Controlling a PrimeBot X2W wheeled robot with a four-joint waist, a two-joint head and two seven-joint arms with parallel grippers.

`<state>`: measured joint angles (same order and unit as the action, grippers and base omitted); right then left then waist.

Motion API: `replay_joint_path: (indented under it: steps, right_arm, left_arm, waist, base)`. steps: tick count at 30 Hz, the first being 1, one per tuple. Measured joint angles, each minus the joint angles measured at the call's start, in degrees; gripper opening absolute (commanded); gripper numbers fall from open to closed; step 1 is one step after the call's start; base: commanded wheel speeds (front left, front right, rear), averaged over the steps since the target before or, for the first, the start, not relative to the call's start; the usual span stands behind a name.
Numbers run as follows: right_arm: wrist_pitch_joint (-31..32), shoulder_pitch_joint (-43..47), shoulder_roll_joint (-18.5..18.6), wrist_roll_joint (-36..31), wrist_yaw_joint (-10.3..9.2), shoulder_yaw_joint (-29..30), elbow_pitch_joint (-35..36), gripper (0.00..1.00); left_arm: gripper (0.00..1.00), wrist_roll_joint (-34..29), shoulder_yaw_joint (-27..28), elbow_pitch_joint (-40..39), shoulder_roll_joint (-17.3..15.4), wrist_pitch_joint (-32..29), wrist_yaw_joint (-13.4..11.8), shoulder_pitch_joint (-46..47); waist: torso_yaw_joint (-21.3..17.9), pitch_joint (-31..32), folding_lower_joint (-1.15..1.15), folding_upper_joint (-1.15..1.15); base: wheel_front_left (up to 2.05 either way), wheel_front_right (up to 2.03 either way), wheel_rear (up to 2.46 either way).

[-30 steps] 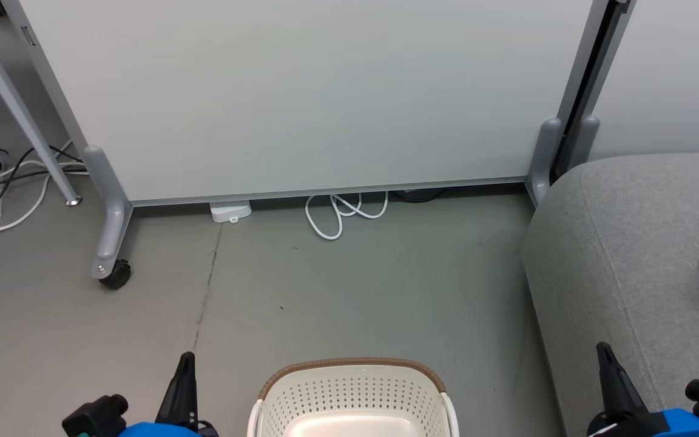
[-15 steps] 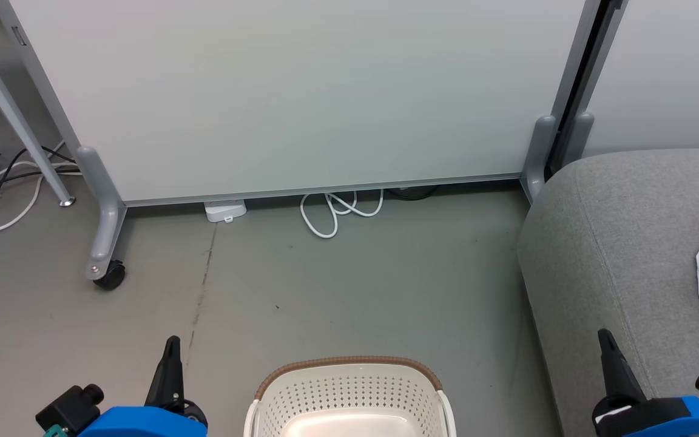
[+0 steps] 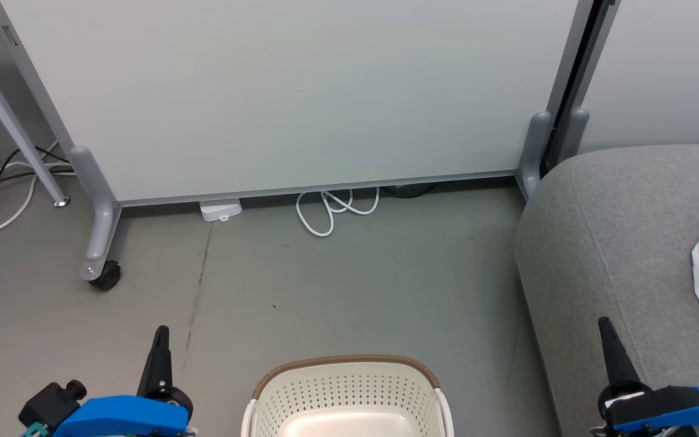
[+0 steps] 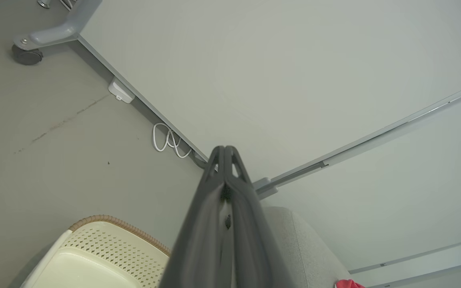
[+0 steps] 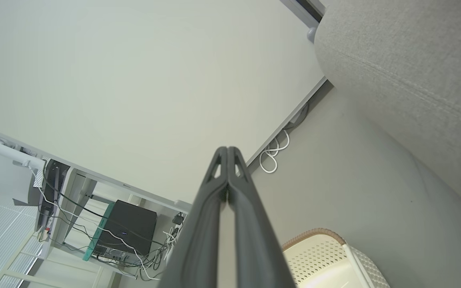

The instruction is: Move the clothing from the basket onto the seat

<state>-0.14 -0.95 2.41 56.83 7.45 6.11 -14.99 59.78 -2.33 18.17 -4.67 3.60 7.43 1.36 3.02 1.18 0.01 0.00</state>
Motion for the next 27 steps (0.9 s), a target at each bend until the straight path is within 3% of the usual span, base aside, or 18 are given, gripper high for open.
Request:
replay_joint_path:
  steps: [27]
  right_arm:
    - [3.05, -2.16, 0.10, 16.38, 0.00, 0.16, 0.46, 0.00]
  left_arm:
    - [0.00, 15.49, 3.55, -1.90, 0.47, -4.13, 0.00, 2.14]
  waist:
    - [-1.18, -0.53, 0.00, 0.00]
  base:
    - [0.00, 0.00, 0.00]
